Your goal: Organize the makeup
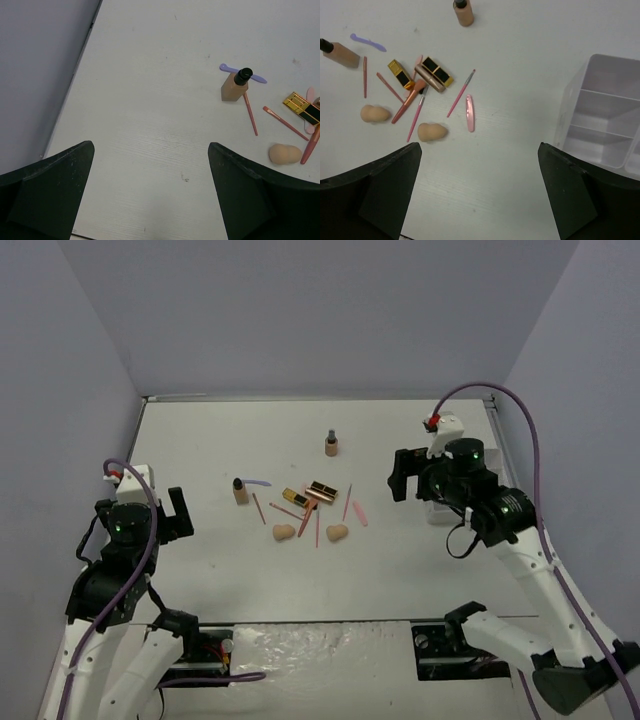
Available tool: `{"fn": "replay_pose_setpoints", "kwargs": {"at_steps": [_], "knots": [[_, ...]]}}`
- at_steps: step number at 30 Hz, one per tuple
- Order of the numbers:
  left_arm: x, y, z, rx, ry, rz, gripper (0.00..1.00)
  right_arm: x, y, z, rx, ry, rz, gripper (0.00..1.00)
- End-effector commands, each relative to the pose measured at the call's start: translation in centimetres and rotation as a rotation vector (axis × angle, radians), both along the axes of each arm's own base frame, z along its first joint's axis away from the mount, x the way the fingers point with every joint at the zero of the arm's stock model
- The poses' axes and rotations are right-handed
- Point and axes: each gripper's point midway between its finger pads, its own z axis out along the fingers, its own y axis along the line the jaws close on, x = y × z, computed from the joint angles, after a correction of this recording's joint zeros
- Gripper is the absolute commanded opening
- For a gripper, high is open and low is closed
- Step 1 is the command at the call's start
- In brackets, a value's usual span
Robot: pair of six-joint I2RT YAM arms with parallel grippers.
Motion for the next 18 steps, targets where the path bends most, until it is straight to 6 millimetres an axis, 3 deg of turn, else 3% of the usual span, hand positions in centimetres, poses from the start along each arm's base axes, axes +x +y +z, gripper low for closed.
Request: {"fn": "replay_pose_setpoints", "kwargs": {"at_steps": [1, 9, 18], "knots": [[1.6, -1.0, 2.9, -0.03, -0.103, -0.039, 0.97, 2.1, 4.0, -2.1, 0.078, 0.026, 0.034, 1.0], [2.1, -1.4, 0.3, -0.057, -0.096, -0.041, 0.97, 3.4, 9.2, -12.0, 0.061, 0.201, 0.01, 0.96], [1.1, -1.4, -2.0, -0.071, -0.086, -0.013, 0.97, 3.3, 14.0, -19.5, 0.052, 0.318, 0.009, 0.7]]}}
